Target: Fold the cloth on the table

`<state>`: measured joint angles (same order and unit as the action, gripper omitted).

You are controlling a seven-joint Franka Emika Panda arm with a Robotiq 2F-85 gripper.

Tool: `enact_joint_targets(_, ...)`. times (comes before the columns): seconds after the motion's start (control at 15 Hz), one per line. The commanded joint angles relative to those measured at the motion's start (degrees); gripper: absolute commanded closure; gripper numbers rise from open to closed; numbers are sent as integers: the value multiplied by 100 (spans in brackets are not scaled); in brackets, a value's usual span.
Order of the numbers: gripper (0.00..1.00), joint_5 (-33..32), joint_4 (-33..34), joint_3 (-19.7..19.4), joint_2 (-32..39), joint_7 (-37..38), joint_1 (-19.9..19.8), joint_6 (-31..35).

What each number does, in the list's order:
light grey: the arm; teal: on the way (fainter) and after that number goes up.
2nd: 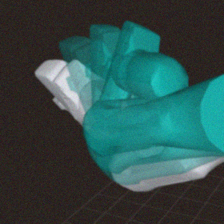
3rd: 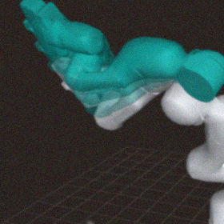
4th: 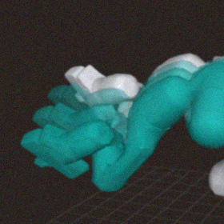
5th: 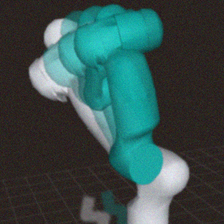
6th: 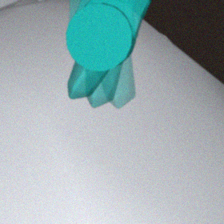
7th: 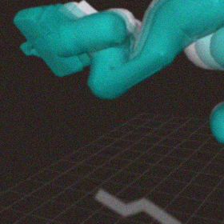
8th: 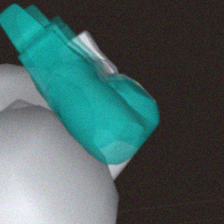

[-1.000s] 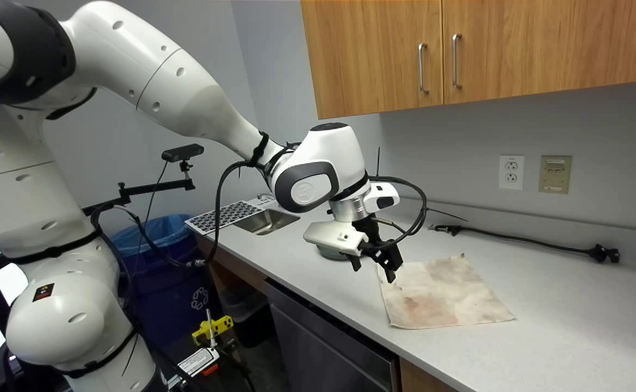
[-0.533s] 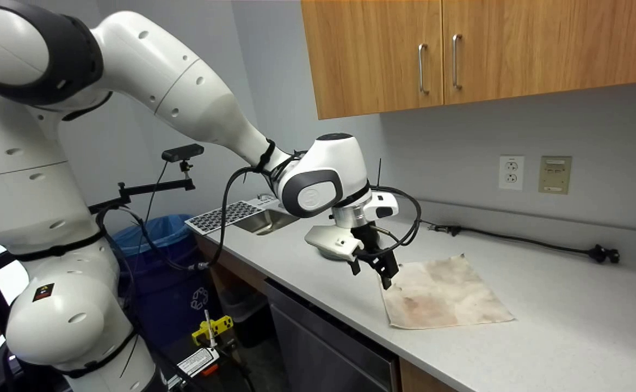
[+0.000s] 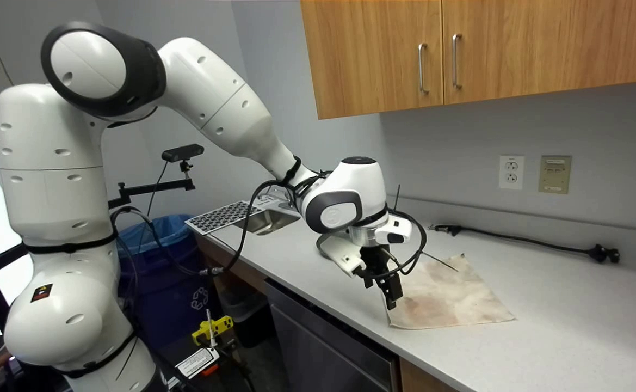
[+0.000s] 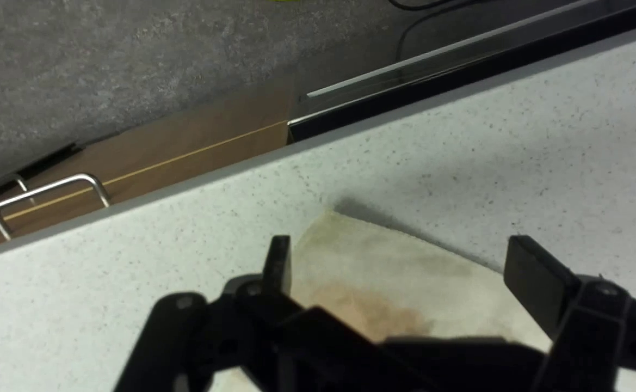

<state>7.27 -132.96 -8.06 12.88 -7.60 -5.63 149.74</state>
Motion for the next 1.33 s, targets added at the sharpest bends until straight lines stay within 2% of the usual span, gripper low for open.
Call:
enact_joint_targets(0.0,0,435,483,154,470,257,-295,-169)
enact_joint_targets(0.33,0,1279,932,367,906,309,-655,-264)
enact_joint_targets(0.6,0,1632,1173,510,1184,430,-777,-464)
enact_joint_targets(1.27,0,1574,1349,466,1568,805,-767,-475)
